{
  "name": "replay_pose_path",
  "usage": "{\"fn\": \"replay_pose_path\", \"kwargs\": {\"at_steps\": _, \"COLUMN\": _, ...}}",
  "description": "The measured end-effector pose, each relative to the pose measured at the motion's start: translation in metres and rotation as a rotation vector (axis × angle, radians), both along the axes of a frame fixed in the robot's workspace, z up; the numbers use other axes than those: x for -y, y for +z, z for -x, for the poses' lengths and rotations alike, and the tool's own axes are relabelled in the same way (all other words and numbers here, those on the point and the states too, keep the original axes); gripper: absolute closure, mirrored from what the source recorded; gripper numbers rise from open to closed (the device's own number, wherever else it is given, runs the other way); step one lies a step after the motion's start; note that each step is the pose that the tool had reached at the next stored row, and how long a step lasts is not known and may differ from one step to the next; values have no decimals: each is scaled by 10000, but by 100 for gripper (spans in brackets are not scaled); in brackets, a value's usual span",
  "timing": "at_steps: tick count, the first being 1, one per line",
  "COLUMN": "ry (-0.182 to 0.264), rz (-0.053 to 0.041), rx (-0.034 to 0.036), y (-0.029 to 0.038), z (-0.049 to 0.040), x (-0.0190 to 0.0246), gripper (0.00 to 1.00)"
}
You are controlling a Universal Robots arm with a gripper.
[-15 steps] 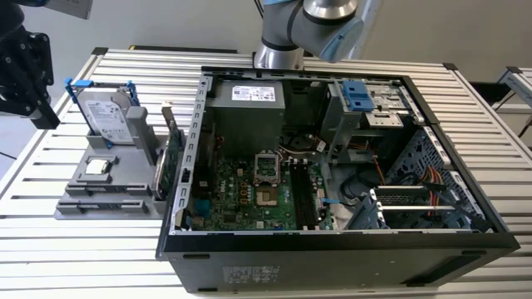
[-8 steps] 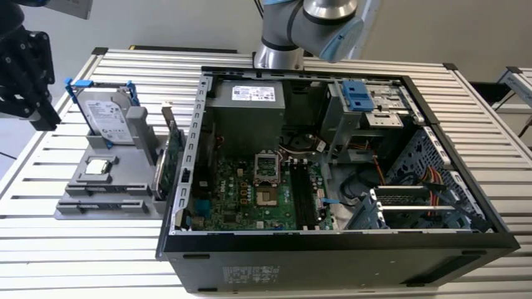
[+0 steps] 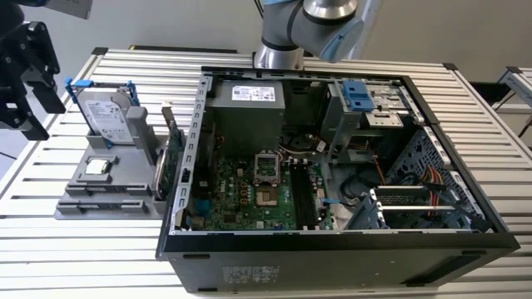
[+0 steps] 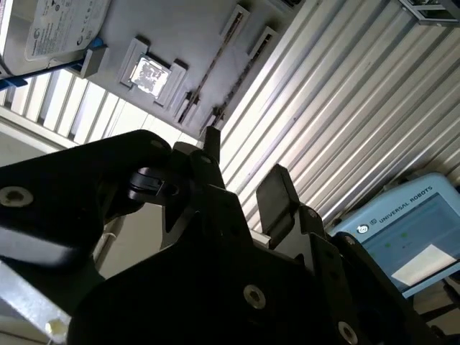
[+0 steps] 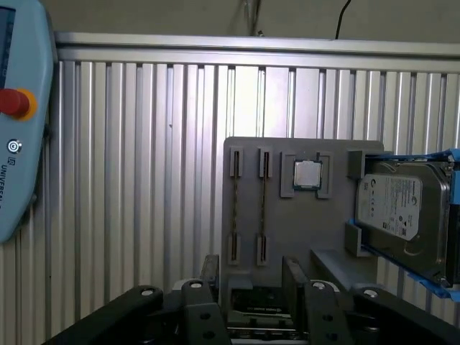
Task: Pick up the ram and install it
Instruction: 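Pick up the ram and move it above insertion slot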
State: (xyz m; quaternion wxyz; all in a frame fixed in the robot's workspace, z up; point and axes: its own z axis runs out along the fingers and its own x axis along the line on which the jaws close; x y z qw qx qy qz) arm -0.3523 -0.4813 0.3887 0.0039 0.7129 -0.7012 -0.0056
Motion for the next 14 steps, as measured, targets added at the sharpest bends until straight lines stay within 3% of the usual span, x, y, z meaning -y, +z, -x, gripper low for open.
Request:
{"fn": "replay_pose_path", "kwargs": {"at_steps": 7, "ry": 4, "rz": 0, "rx": 0, "y": -4, "z": 0, "x": -1, "gripper": 0}}
{"fn": "replay_pose_path", "kwargs": {"at_steps": 14, "ry": 5, "rz": 0, "rx": 0, "y": -72, "z": 0, "x": -3, "gripper": 0}}
